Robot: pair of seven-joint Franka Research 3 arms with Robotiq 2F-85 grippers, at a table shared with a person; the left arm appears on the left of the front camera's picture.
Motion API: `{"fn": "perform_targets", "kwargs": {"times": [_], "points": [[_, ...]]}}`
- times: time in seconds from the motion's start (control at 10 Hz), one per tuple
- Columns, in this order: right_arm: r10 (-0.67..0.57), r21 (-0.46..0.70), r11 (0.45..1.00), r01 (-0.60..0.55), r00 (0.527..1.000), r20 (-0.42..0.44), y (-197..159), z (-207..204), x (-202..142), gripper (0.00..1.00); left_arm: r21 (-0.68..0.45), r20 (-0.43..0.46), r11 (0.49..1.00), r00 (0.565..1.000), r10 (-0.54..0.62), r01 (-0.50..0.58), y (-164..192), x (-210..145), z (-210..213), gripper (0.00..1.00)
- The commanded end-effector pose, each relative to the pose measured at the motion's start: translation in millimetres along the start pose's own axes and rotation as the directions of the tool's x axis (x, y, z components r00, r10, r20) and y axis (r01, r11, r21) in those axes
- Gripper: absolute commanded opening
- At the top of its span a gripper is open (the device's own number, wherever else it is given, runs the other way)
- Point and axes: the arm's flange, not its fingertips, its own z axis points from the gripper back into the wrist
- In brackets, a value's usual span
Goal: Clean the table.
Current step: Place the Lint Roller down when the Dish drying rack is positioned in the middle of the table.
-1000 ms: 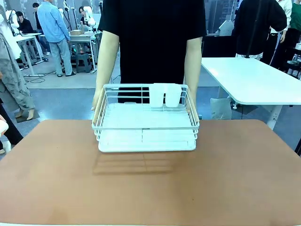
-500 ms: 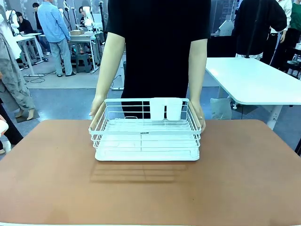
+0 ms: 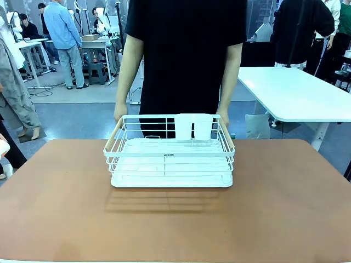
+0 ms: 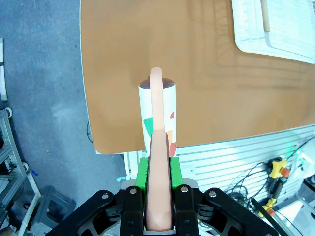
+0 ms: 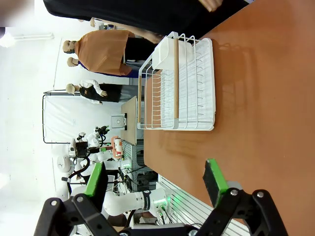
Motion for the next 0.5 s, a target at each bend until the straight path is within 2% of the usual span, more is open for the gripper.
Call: {"fn": "perform_targets", "kwargs": {"times": [0.0, 0.4], "points": [[0.004, 0.011, 1.0, -0.004, 1.0, 0.003, 2.8, 0.5, 0.0, 1.0, 0.004, -0.008, 1.0, 1.0, -0.018, 0.018, 1.0, -1.4, 5.0, 0.21], [0.004, 0.011, 1.0, -0.004, 1.0, 0.003, 2.8, 0.5, 0.0, 1.0, 0.004, -0.008, 1.0, 1.0, -0.018, 0.018, 1.0, -1.4, 5.0, 0.21]]}}
